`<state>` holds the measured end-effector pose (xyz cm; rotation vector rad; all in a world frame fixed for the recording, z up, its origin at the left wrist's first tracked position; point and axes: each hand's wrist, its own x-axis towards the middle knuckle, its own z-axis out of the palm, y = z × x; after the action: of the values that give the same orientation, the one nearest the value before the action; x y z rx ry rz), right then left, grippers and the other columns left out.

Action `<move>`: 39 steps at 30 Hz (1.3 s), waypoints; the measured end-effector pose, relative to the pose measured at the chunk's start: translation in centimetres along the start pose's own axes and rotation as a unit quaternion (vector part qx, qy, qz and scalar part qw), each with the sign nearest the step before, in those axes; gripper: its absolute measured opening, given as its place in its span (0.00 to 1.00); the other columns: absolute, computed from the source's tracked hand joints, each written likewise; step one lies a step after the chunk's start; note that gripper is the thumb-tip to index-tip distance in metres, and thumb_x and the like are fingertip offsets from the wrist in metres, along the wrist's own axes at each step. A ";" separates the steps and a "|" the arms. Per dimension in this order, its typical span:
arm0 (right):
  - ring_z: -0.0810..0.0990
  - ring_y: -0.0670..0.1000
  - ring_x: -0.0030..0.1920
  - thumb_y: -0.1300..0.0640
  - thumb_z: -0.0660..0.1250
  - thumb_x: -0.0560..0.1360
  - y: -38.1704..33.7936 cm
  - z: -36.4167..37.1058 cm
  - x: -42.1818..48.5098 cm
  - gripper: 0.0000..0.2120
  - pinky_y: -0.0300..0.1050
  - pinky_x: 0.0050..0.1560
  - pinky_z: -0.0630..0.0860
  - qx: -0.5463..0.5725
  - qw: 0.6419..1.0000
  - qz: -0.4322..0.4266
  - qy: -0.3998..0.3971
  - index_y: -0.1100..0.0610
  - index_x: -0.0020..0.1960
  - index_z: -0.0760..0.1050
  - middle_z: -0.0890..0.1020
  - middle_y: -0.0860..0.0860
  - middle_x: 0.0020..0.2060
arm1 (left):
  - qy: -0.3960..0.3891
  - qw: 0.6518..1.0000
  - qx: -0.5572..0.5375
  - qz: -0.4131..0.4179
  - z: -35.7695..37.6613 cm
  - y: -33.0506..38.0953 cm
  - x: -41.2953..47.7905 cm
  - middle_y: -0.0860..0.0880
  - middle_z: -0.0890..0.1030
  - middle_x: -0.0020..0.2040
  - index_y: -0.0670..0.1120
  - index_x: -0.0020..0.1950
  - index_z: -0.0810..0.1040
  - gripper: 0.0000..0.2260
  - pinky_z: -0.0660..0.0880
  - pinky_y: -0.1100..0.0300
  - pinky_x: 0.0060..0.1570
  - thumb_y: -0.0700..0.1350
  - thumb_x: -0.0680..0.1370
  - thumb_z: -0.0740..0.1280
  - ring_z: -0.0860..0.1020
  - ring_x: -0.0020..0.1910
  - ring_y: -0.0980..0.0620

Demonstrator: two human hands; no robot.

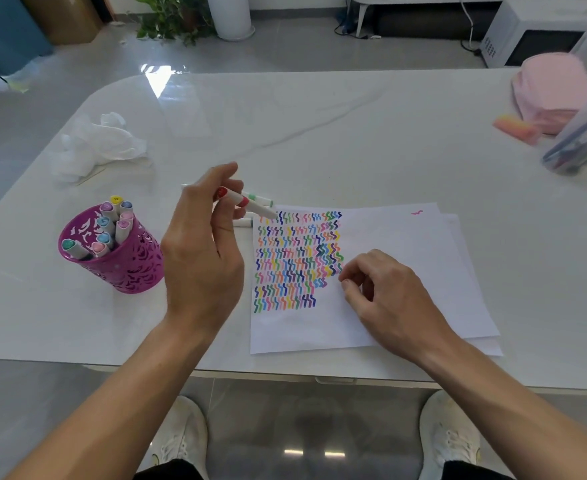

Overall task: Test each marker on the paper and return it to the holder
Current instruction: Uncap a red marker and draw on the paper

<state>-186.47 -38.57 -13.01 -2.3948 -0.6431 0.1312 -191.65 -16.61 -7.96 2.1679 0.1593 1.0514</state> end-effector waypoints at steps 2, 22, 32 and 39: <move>0.76 0.41 0.40 0.56 0.68 0.80 0.0 0.1 0.0 0.03 0.30 0.41 0.69 0.002 1.000 0.001 0.006 0.48 0.49 0.77 0.76 0.41 0.42 | -0.014 0.998 -0.053 -0.042 0.1 0.6 0.0 0.48 0.82 0.54 0.43 0.65 0.76 0.11 0.80 0.61 0.49 0.39 0.85 0.60 0.83 0.50 0.55; 0.73 0.47 0.41 0.46 0.64 0.80 -0.8 0.0 -0.4 0.09 0.43 0.47 0.69 -0.049 0.991 -0.123 -0.004 0.51 0.51 0.77 0.79 0.45 0.43 | -0.350 0.880 -0.157 -0.278 2.1 1.4 -3.3 0.48 0.85 0.38 0.44 0.47 0.82 0.03 0.80 0.57 0.41 0.42 0.79 0.69 0.84 0.38 0.51; 0.78 0.49 0.40 0.42 0.61 0.82 -1.1 -0.1 -0.8 0.10 0.52 0.41 0.77 -0.052 0.991 -0.111 -0.059 0.47 0.52 0.77 0.82 0.44 0.44 | -0.416 0.876 -0.093 -0.227 1.7 0.9 -3.4 0.53 0.84 0.38 0.50 0.47 0.81 0.05 0.76 0.63 0.38 0.49 0.80 0.68 0.80 0.35 0.58; 0.78 0.50 0.39 0.38 0.55 0.81 -1.3 -0.2 -0.7 0.18 0.52 0.38 0.76 -0.075 0.990 -0.111 -0.053 0.48 0.53 0.79 0.82 0.44 0.41 | -0.391 0.874 -0.134 -0.255 1.8 0.8 -3.4 0.49 0.83 0.34 0.44 0.42 0.81 0.07 0.71 0.68 0.32 0.44 0.79 0.70 0.77 0.30 0.55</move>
<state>-187.60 -38.16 -12.04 -2.4515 -0.9960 0.1194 -192.71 -19.53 -10.38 1.9623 0.1752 -0.1285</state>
